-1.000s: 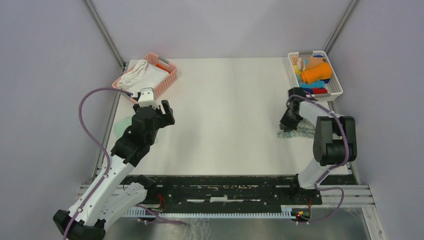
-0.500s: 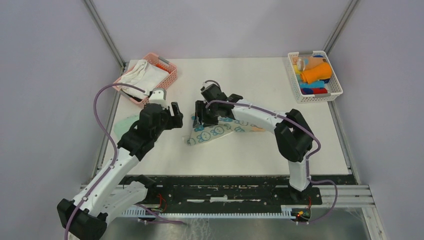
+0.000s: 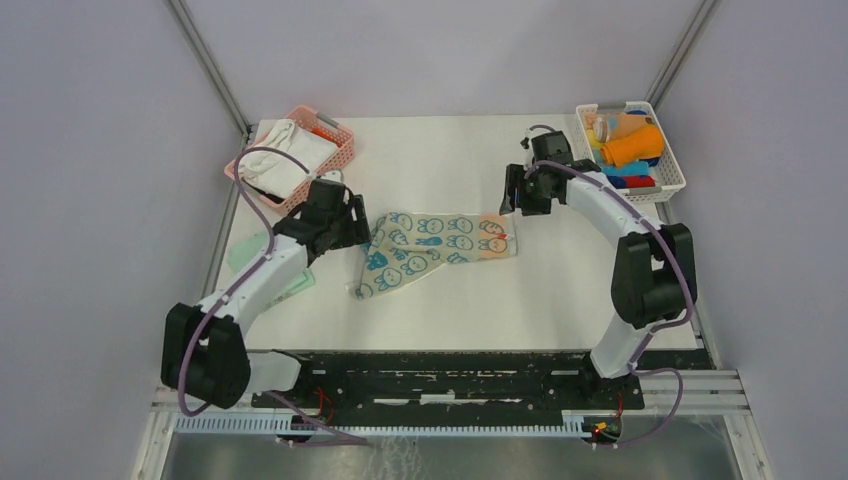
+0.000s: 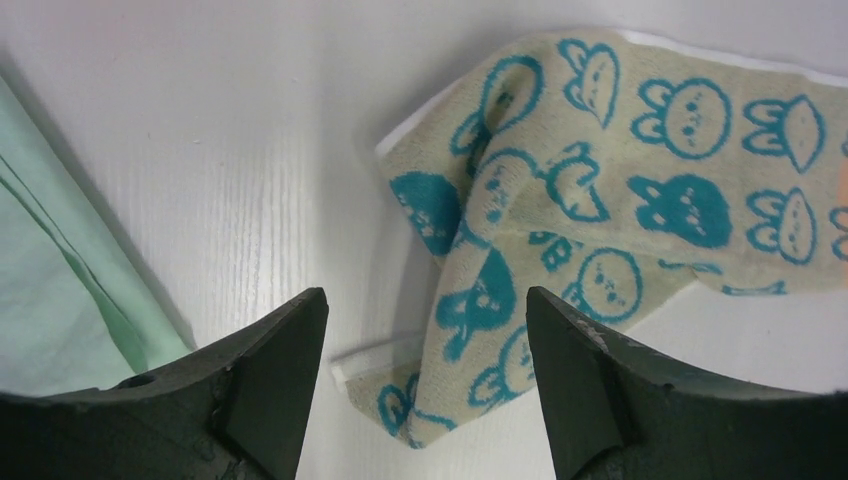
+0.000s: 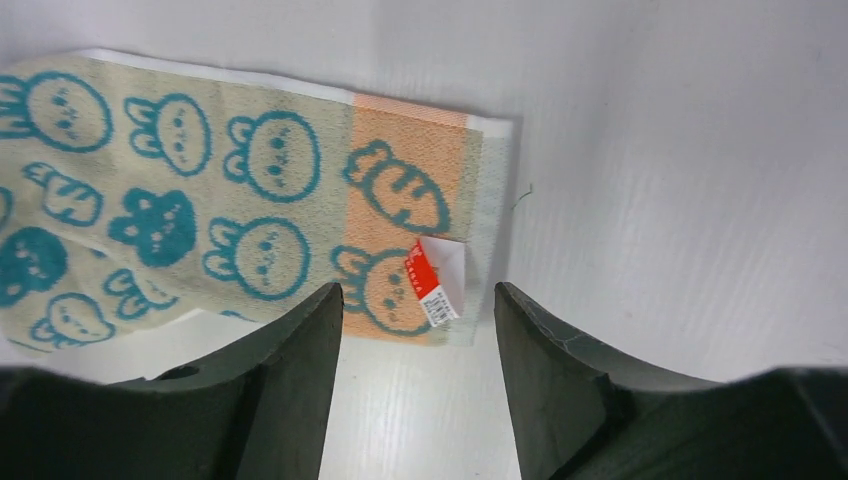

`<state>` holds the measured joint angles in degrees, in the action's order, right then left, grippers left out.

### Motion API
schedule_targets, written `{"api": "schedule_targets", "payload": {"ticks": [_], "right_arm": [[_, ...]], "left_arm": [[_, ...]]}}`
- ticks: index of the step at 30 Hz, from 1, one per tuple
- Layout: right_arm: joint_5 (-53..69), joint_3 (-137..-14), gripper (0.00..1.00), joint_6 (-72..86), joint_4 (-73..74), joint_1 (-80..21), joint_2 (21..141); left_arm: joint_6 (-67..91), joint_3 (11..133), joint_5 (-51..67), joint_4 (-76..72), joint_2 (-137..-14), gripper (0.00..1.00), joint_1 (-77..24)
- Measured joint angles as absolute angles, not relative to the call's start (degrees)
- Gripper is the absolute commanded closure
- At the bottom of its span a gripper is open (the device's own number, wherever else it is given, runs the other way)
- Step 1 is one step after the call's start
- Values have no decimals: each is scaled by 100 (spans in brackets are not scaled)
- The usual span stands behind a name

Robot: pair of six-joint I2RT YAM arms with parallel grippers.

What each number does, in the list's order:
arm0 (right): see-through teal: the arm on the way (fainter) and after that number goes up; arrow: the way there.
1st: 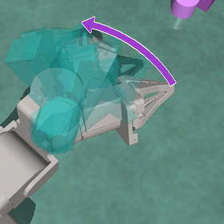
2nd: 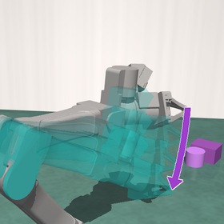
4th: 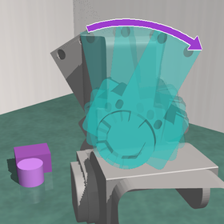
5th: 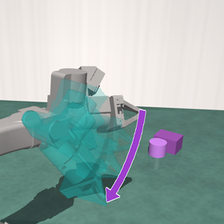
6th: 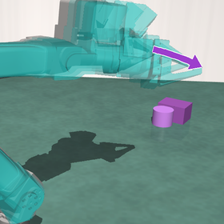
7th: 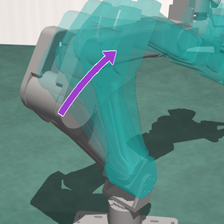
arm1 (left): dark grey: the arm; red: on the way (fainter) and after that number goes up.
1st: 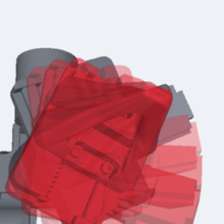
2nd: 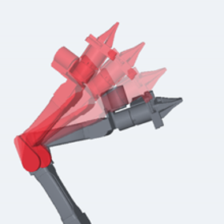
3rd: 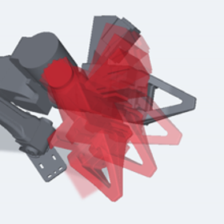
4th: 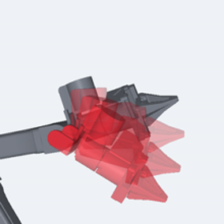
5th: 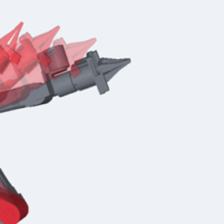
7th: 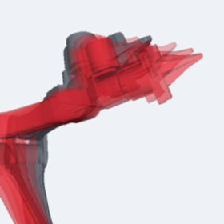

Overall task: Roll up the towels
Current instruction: Move the towel to the corner of the board, then flatten out the towel at the center of the board.

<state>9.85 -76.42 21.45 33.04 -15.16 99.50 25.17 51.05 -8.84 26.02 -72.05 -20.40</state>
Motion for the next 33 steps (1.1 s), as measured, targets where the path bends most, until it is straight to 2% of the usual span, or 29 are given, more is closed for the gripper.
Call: {"api": "schedule_targets", "payload": {"ticks": [8, 14, 22, 33], "right_arm": [[1004, -8805, 43, 1068, 3726, -1406, 11126], [849, -9400, 48, 456, 4163, -1406, 11893], [919, -9579, 56, 113, 4397, -1396, 12376], [1074, -9808, 90, -115, 4497, -1389, 12584]], "left_arm": [[2292, 5784, -233, 2849, -8552, 25, -1251], [2119, 5986, -21, 3004, -9013, 25, -1240], [2008, 6281, 84, 3118, -9640, 27, -1238], [2003, 6521, 320, 3210, -10147, 29, -1238]]}}
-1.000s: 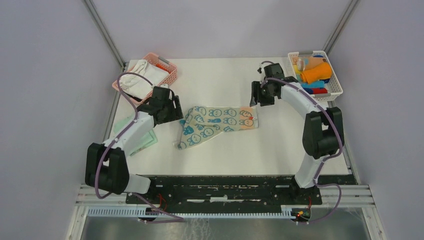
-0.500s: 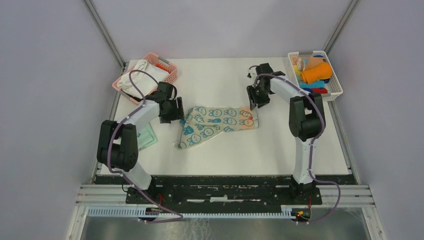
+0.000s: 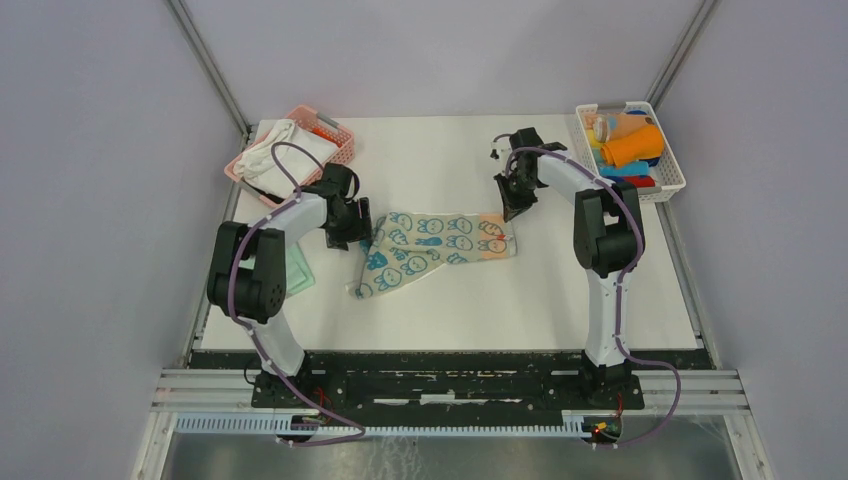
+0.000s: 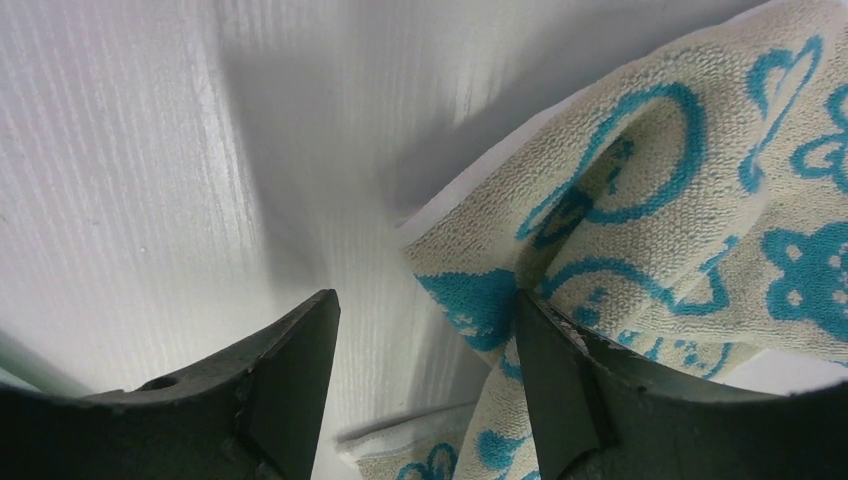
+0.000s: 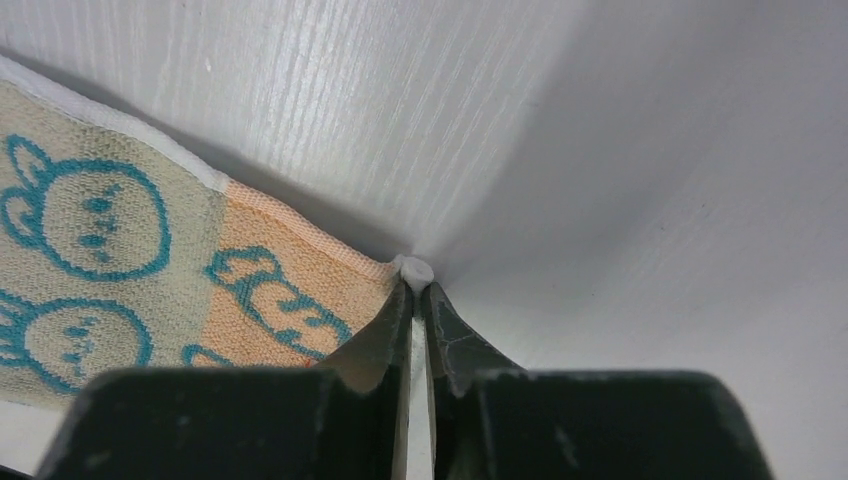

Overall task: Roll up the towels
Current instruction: Flatten out the towel at the center of the board.

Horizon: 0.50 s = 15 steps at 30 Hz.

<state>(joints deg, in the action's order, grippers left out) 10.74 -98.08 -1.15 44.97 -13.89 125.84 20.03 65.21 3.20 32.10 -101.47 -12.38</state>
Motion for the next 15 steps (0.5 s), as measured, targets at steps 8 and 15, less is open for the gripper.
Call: {"api": "schedule_targets", "payload": {"ticks": [8, 15], "right_arm": [[1157, -9826, 100, -163, 4615, -1387, 12495], [1197, -9828, 100, -161, 4665, -1387, 11791]], "left_arm": [[2003, 6783, 624, 3203, -10484, 34, -1238], [2012, 6965, 840, 3122, -10735, 78, -1238]]}}
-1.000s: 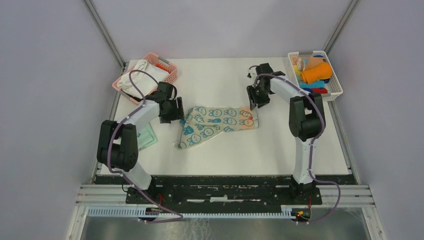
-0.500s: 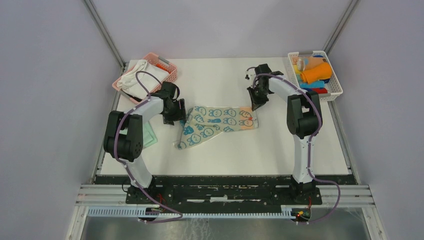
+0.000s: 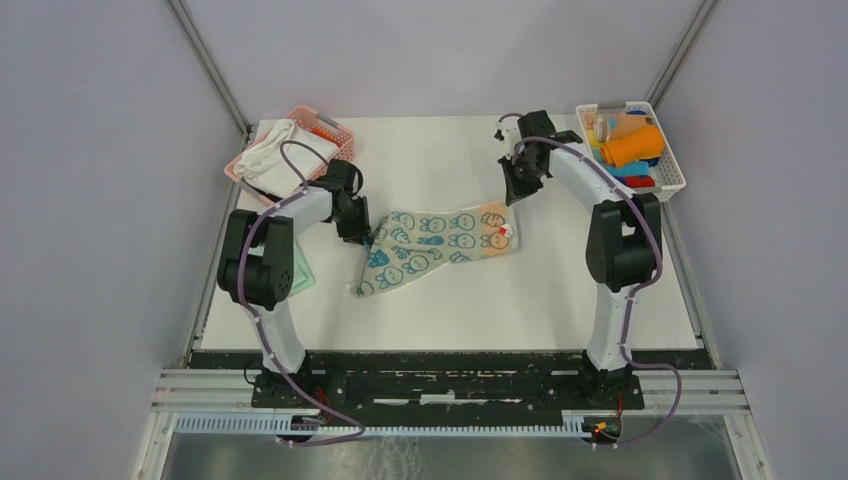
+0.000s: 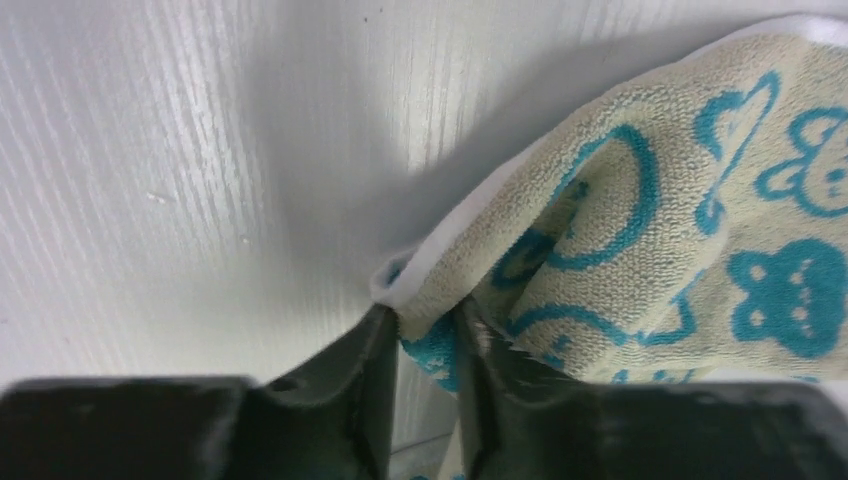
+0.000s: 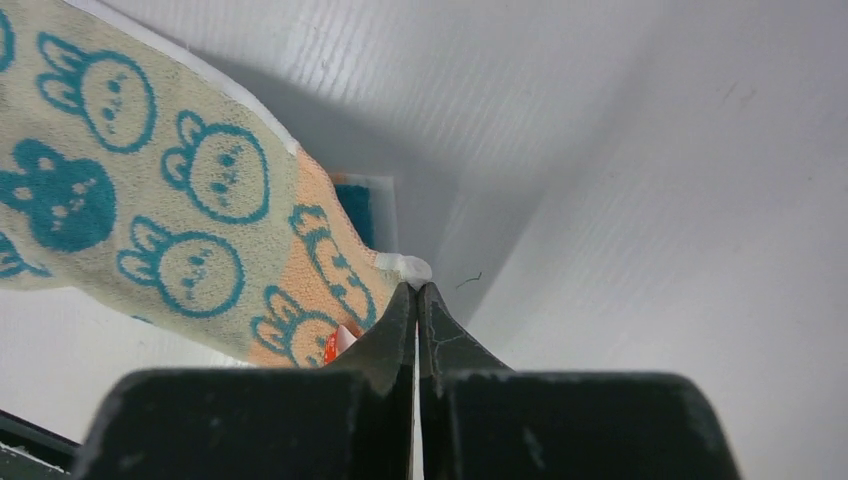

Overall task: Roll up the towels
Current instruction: Flatten out the towel at the center of the board.

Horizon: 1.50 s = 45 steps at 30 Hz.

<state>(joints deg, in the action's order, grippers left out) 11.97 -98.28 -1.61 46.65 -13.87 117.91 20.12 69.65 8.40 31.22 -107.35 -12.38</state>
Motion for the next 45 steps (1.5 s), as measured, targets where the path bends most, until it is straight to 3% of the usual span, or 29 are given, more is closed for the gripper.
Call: {"api": "schedule_targets", "payload": {"ticks": [2, 5, 9, 14, 20, 29, 41, 45], "right_arm": [[1203, -9830, 100, -158, 4661, -1387, 11629], [1111, -9826, 100, -143, 4659, -1387, 11469], [707, -9758, 100, -110, 4663, -1372, 11222], [449, -9546, 100, -12, 4624, -1284, 10381], [580, -9515, 100, 19, 4473, -1286, 9546], [493, -10897, 100, -10, 4772, -1251, 9771], [1313, -9443, 100, 156, 5203, -1315, 7223], [1323, -9284, 100, 322, 5172, -1313, 6960]], "left_arm": [[2018, 6997, 899, 3096, -10803, 88, -1238], [2012, 7030, 770, 3135, -10807, 94, -1240], [2003, 7111, 110, 3424, -10525, 92, -1264], [1988, 7293, -847, 3667, -9146, 83, -1350], [1949, 7349, -1275, 3529, -7907, 95, -1459], [1704, 8901, -1540, 3656, -8401, 96, -1455], [1710, 7972, -1387, 4150, -6121, 92, -1535], [1730, 7752, -1122, 4125, -5946, 88, -1533]]}}
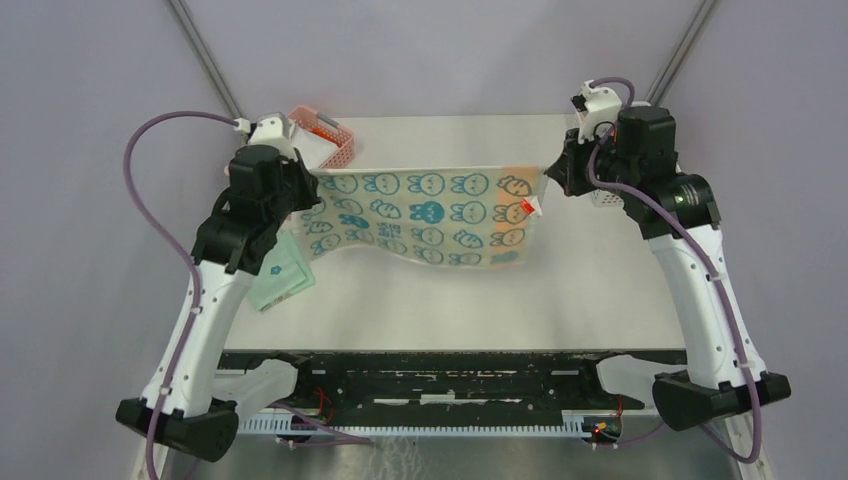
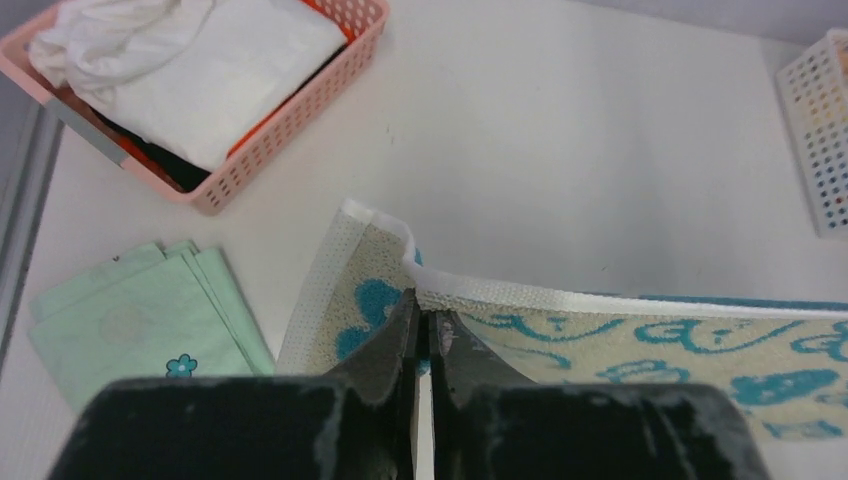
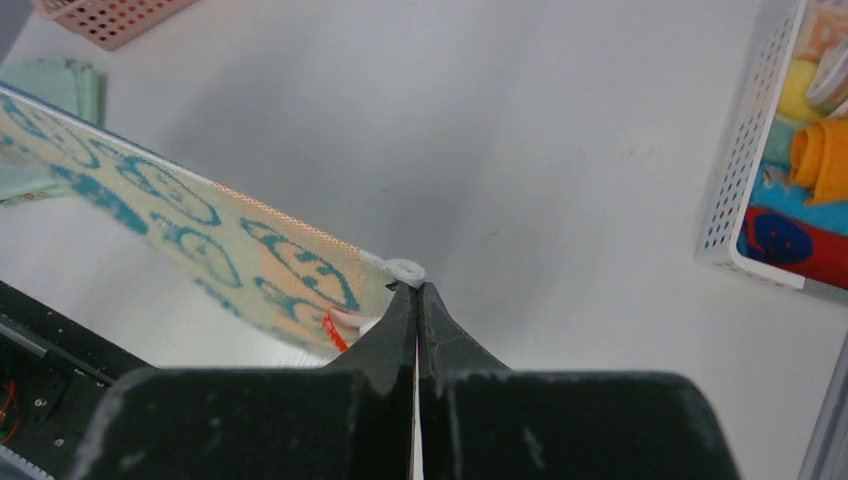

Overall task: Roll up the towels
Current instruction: Flatten out the towel at the center of the board.

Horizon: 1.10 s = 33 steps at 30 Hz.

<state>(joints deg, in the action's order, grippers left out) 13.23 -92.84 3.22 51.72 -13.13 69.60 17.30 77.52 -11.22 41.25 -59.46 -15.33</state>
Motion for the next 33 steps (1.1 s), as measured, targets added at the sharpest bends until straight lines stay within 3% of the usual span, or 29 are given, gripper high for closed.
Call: {"api": "schedule_targets", "payload": {"ticks": [4, 10, 18, 25, 33], "right_arm": [[958, -9107, 100, 379, 5103, -1286, 7590], [250, -9011, 100, 244, 4646, -1179, 9880], [-211, -9360, 100, -311, 4434, -1033, 11592], [-222, -9782, 100, -613, 4226, -908, 11723], [-145, -9791, 100, -751, 4143, -880, 11817]], "left_arm": [[1737, 7358, -987, 3929, -6726, 71, -1507], [1772, 7159, -779, 3581, -8980, 52, -1428], [1723, 8121, -648, 3588, -10390, 48, -1245], [1544, 8840, -591, 3607, -11218, 49, -1201], [1487, 8849, -698, 3953, -11590, 52, -1184]]}}
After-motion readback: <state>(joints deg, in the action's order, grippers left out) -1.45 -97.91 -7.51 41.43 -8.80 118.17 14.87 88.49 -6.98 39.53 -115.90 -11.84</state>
